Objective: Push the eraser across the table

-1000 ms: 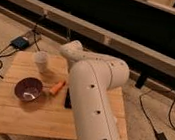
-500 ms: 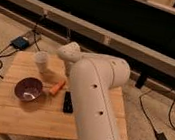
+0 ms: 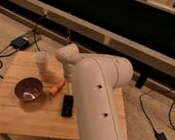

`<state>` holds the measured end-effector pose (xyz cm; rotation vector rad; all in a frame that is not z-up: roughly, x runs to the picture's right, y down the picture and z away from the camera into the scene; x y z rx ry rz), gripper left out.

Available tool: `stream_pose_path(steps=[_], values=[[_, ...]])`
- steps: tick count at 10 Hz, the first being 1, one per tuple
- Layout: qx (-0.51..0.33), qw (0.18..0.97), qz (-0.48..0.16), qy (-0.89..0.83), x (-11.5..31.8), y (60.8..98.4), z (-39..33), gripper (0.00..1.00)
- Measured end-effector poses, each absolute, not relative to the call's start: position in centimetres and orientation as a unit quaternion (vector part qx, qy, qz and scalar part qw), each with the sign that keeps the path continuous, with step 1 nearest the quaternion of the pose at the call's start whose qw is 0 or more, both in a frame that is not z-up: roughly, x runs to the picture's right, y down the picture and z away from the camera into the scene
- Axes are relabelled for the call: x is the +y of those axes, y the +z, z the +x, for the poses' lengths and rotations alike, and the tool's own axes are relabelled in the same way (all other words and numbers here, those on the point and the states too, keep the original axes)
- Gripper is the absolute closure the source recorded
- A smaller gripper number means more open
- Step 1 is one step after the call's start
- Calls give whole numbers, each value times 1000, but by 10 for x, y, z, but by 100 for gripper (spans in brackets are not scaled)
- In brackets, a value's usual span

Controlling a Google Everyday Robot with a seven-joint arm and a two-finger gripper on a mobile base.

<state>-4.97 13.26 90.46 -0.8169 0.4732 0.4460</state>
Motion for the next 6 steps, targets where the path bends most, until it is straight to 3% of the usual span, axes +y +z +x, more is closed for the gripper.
stream_pose_path(steps=[6], values=[[224,867,-399,196,165,868,-46,35]])
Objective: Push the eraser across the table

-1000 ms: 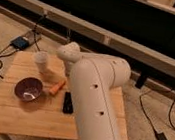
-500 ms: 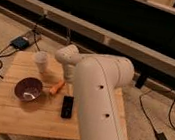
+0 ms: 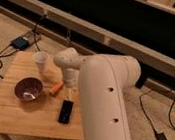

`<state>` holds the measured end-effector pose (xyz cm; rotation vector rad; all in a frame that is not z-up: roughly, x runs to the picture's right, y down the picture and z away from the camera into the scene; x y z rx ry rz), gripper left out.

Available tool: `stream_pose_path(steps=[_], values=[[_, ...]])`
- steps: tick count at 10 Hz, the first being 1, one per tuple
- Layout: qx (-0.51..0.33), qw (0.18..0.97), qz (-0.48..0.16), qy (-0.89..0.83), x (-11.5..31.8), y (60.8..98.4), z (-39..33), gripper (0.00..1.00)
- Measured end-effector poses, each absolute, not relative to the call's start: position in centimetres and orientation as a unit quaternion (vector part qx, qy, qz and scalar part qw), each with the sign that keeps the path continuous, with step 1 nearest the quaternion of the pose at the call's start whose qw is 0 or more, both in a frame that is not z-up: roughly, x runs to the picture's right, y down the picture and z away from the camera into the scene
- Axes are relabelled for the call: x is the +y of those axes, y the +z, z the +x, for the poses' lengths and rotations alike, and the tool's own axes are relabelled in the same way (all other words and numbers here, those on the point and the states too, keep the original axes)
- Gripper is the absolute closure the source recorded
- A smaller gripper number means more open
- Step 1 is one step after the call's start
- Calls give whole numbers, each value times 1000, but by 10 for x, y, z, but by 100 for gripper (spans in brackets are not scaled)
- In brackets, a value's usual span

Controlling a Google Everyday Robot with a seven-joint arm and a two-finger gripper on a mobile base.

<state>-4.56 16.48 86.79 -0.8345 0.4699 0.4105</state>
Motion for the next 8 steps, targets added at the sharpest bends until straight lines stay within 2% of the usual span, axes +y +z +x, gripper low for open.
stream_pose_path(steps=[8], values=[[222,865,-414,178,207,829,-43,35]])
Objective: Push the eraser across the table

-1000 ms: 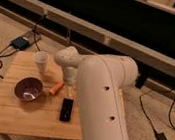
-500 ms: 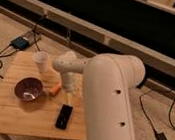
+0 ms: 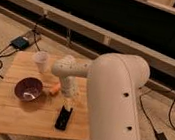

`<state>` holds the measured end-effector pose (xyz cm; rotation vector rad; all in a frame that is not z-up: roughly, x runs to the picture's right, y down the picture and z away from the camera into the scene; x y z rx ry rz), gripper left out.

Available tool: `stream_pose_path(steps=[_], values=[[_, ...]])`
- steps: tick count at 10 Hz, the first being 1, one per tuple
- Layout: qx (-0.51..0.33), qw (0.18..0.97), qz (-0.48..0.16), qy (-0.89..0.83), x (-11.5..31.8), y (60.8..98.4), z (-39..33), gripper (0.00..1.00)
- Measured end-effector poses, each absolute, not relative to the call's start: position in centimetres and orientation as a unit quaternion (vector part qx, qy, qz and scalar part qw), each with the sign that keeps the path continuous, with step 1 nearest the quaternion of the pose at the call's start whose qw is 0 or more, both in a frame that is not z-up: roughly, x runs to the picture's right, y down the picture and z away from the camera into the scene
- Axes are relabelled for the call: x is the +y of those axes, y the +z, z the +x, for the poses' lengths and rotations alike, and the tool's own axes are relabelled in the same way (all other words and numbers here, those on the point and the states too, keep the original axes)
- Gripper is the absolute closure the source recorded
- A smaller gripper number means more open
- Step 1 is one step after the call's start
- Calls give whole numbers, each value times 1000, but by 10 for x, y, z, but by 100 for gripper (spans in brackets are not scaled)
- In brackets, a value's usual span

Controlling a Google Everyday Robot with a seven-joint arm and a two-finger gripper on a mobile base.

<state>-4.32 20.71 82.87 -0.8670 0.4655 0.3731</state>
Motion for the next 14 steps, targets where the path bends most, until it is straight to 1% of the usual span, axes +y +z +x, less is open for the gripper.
stream_pose_path(steps=[8,14], values=[[212,869,-413,170,248,791,-61,35],[197,875,-396,198,239,782,-71,35]])
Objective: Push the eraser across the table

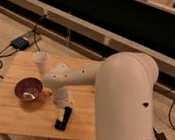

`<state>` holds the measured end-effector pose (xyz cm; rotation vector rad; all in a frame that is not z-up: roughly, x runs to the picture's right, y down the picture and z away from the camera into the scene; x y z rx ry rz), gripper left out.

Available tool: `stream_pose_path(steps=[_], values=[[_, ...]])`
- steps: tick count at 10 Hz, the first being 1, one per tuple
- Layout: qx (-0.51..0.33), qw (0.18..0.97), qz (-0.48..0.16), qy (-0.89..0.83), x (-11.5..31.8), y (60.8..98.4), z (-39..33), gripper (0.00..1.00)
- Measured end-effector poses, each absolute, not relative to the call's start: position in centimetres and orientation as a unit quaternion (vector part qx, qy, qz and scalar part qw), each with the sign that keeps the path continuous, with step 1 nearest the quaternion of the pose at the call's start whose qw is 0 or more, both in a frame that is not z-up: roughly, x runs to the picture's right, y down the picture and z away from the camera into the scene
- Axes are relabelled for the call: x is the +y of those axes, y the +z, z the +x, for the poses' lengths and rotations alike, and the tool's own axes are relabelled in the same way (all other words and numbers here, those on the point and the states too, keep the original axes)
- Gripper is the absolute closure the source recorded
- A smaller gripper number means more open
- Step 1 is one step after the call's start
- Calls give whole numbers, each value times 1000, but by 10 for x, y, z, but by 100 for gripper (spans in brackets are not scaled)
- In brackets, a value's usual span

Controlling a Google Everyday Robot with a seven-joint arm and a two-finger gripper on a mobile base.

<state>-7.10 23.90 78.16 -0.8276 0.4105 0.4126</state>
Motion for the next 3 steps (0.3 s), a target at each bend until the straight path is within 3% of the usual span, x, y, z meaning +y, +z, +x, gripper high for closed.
stream_pose_path(steps=[3], values=[[190,877,-392,205,235,783,-71,35]])
